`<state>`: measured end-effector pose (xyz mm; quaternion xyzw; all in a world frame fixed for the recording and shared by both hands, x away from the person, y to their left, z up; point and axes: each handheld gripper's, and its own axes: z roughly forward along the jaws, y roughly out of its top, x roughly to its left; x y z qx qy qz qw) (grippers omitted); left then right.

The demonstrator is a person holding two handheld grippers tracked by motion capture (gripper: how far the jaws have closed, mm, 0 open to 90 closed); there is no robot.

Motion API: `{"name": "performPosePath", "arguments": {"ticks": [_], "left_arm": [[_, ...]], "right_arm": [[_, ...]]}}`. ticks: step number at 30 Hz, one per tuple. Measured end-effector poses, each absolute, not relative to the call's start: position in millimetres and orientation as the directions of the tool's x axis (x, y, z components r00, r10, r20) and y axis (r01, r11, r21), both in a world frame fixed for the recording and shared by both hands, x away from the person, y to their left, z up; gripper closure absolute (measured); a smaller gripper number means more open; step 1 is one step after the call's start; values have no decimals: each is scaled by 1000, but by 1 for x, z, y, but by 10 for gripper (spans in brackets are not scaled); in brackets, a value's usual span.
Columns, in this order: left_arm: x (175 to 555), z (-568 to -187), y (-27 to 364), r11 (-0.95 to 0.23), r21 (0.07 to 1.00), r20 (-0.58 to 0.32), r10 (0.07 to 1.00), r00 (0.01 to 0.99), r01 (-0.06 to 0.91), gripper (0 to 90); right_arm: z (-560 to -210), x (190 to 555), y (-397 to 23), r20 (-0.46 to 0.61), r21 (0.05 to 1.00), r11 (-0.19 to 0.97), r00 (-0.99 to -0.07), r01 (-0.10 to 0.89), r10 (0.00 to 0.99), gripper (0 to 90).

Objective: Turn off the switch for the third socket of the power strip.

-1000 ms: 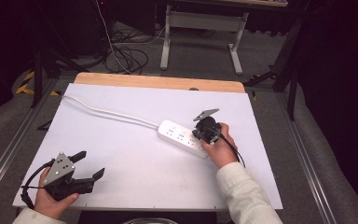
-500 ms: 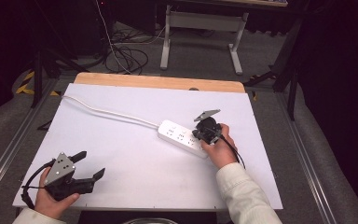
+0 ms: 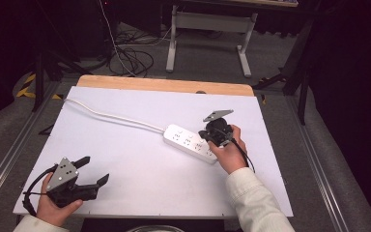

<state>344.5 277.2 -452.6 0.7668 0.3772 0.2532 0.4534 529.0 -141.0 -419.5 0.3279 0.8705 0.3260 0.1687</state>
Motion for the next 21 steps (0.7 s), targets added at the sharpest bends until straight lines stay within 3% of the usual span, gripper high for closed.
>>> {"name": "performPosePath", "arguments": {"ticks": [21], "left_arm": [[344, -452, 277, -302, 889, 48, 810, 585, 345, 155]], "right_arm": [[-388, 511, -141, -97, 747, 544, -747, 382, 657, 900]]}}
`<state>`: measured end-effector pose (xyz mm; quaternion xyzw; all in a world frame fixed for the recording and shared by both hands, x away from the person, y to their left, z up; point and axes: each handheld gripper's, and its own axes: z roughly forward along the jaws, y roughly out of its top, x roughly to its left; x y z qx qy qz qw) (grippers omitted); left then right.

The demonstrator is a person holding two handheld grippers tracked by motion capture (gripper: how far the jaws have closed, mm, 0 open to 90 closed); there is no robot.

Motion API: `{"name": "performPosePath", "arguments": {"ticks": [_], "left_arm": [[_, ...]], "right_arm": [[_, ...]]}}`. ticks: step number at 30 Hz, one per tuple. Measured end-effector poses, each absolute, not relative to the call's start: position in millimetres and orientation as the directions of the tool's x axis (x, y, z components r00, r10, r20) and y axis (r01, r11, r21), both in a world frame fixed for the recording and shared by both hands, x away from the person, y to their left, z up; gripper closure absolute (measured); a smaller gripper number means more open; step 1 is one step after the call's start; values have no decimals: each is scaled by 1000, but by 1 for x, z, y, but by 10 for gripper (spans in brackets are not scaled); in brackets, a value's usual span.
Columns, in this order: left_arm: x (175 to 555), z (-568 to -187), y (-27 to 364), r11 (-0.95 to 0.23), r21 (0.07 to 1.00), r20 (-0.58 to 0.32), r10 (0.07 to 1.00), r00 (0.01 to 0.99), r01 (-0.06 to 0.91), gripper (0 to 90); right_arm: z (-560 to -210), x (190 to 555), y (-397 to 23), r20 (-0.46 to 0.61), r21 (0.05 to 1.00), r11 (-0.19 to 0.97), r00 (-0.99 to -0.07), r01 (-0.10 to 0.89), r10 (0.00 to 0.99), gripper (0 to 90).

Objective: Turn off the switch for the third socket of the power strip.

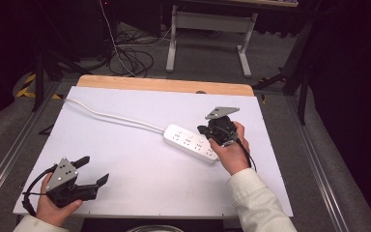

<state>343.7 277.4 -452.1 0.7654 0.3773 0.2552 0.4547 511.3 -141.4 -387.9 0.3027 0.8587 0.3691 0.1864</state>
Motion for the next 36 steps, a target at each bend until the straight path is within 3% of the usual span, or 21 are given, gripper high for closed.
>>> {"name": "performPosePath", "arguments": {"ticks": [15, 17, 36], "left_arm": [[344, -452, 278, -302, 889, 50, 811, 583, 343, 155], [343, -452, 278, -301, 890, 49, 811, 583, 343, 155], [343, -451, 278, -287, 894, 36, 811, 584, 344, 154]], "right_arm": [[-376, 497, -146, -103, 780, 528, -764, 335, 636, 900], [-374, 494, -148, -102, 787, 520, -763, 331, 639, 818], [-364, 458, -177, -31, 872, 405, -795, 274, 606, 503]]}}
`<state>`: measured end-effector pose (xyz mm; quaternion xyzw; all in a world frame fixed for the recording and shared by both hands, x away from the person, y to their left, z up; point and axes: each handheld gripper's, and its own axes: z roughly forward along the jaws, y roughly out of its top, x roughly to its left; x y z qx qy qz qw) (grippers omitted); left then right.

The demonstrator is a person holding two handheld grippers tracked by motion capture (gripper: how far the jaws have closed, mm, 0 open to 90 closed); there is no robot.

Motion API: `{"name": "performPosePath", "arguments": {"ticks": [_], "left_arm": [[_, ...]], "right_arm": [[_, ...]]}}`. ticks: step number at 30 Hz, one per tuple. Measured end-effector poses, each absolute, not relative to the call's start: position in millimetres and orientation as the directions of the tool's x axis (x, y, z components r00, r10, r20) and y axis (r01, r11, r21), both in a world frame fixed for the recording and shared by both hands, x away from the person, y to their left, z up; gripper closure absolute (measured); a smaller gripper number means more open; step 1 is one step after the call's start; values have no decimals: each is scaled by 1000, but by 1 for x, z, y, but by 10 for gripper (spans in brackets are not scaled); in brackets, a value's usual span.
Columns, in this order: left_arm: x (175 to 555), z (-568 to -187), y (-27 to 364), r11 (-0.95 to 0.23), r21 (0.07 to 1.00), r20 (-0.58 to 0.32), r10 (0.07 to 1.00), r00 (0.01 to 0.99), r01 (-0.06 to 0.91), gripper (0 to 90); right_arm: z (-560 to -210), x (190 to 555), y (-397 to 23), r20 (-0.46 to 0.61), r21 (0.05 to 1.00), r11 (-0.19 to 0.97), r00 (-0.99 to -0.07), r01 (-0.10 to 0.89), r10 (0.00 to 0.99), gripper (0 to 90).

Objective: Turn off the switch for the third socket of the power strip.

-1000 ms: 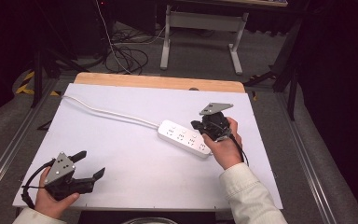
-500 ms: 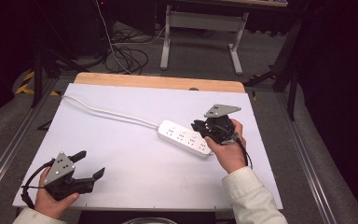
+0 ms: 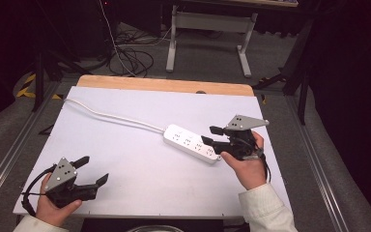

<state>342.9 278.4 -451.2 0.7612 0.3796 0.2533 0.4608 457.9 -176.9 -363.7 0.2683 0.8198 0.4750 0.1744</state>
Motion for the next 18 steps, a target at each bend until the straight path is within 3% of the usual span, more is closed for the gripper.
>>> {"name": "performPosePath", "arguments": {"ticks": [7, 18], "left_arm": [[342, -450, 279, -268, 898, 15, 810, 586, 348, 154], [341, -449, 281, -257, 904, 5, 806, 592, 342, 154]], "right_arm": [[-367, 439, -188, -36, 895, 378, -808, 235, 588, 391], [-381, 422, -198, -26, 909, 354, -817, 221, 576, 311]]}}
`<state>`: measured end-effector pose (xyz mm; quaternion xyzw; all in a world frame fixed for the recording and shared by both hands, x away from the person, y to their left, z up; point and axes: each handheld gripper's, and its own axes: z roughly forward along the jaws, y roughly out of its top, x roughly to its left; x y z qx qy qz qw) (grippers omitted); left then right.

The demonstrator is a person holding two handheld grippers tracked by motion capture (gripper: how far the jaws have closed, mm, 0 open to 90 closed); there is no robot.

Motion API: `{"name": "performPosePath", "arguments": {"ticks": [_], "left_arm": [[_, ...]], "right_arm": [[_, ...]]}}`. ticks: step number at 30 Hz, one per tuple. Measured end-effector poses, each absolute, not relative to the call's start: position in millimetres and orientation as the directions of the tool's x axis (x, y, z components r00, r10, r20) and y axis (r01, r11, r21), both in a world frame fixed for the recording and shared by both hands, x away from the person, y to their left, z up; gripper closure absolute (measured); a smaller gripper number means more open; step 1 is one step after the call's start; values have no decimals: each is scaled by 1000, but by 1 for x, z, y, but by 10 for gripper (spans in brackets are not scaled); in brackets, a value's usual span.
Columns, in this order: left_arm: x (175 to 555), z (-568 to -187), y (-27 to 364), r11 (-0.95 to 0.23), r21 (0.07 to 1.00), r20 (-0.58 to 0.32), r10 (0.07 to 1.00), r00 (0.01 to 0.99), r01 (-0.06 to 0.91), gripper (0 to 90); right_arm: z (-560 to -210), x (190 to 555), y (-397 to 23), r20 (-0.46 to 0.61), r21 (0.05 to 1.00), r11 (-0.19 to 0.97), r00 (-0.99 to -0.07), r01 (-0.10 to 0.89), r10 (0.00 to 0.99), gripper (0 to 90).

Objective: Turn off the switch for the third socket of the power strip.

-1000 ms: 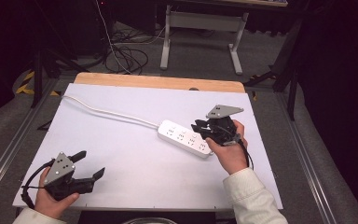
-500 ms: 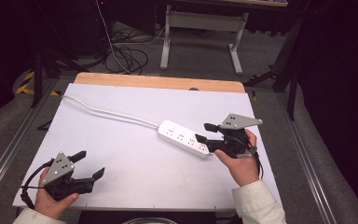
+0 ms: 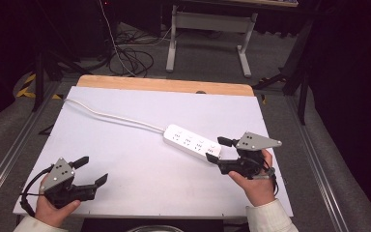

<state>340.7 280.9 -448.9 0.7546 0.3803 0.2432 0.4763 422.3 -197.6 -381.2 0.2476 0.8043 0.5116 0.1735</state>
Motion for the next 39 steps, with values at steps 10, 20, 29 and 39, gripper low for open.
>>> {"name": "performPosePath", "arguments": {"ticks": [10, 20, 29, 39], "left_arm": [[339, -448, 282, -236, 910, -15, 804, 594, 342, 153], [339, -448, 282, -260, 909, 17, 805, 593, 326, 155], [336, -450, 285, -240, 915, 0, 804, 594, 325, 149], [334, -455, 291, -238, 916, 8, 816, 578, 323, 144]], "right_arm": [[-403, 415, -213, 75, 918, 278, -814, 282, 576, 249], [-430, 409, -224, 94, 922, 263, -823, 285, 560, 232], [-456, 410, -230, 95, 896, 302, -806, 325, 584, 210], [-482, 405, -231, 68, 862, 366, -796, 350, 601, 207]]}}
